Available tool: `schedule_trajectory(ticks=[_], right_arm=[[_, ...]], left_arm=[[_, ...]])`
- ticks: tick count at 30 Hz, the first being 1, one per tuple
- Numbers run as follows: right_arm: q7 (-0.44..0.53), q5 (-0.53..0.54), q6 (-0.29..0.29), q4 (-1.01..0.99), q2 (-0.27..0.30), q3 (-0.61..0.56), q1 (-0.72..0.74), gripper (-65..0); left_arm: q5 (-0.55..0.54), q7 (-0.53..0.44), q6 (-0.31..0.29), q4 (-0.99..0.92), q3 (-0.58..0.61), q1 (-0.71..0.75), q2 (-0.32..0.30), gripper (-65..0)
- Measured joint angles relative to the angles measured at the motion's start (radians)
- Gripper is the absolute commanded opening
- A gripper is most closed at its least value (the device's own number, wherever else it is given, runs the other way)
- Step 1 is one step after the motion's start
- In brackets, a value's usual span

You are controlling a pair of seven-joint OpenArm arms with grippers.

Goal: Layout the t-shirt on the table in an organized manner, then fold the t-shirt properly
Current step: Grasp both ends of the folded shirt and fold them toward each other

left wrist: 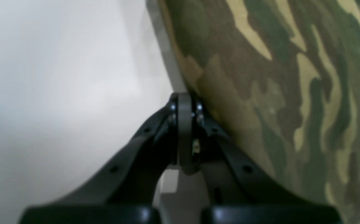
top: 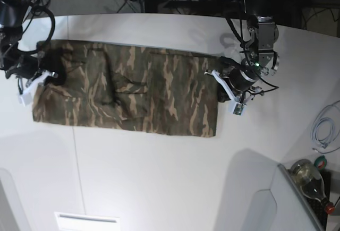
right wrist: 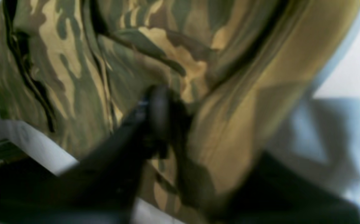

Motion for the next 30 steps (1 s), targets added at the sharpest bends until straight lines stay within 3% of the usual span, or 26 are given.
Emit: schedule_trajectory(ticks=[5, 9, 14, 18, 21, 30], right_arm=[[-0.054, -0.019, -0.012, 0.039, -0.006, -0.002, 0.013, -64.4], [-0.085, -0.021, -0.017, 0.276, -0.039, -0.003, -0.042, -64.4], [-0.182, -0.021, -0.098, 0.527, -0.113, -0.011, -0.084, -64.4], [-0.195, -0.023, -0.127, 0.644, -0.122, -0.121, -0.106, -64.4], [-0.196, -0.016, -0.203, 0.702, -0.132, -0.225, -0.118, -64.4], [-0.202, -0.019, -0.304, 0.814, -0.188, -0.4, -0.129, -64.4]], left_arm=[[0.001, -0.003, 0.0, 0.002, 0.0, 0.003, 0.008, -65.0], [0.002, -0.006, 0.008, 0.006, 0.065, 0.005, 0.004, -65.0], [-0.003, -0.003, -0.001, 0.015, 0.145, 0.008, 0.014, -65.0], [0.005, 0.005, 0.004, 0.014, 0.177, 0.0, 0.028, -65.0], [0.003, 0.009, -0.002, 0.013, 0.188, -0.002, 0.047, -65.0], [0.006, 0.062, -0.004, 0.01, 0.214, -0.026, 0.06, -65.0]])
